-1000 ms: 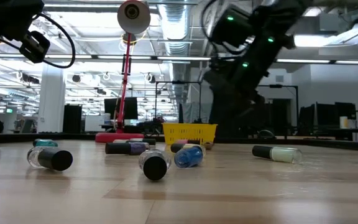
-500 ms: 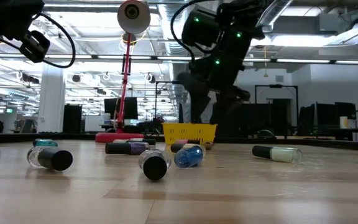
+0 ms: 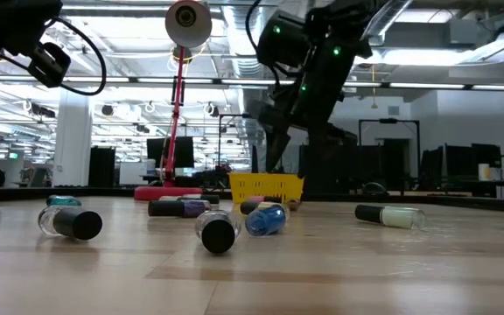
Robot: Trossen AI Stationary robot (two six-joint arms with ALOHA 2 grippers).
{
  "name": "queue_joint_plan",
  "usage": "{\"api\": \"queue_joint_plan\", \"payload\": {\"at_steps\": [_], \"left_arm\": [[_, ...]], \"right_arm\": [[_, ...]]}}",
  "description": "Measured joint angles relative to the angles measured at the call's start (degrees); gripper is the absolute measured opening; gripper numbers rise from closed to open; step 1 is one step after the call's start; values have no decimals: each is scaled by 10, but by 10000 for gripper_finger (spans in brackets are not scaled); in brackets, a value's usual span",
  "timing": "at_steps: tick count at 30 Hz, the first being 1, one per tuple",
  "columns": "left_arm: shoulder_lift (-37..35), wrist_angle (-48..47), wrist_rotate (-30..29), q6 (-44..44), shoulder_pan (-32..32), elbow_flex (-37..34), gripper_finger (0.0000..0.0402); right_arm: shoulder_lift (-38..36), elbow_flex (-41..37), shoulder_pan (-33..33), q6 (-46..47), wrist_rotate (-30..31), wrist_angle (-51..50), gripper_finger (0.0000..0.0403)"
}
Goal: Pick & Place Nail Polish
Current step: Put the brown nail polish bottle into the yellow bin
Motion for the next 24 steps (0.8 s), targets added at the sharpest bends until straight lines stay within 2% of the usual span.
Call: {"api": "queue_joint_plan", "payload": {"at_steps": [7, 15, 24], "left_arm": [[0, 4, 0, 0, 0, 0, 2], [0, 5, 0, 0, 0, 0, 2], [0, 8, 0, 0, 0, 0, 2]], "right_arm": [[1, -64, 1, 54, -4, 64, 282], [1, -98, 4, 58, -5, 119, 282], [25, -103, 11, 58, -4, 118, 282]]}}
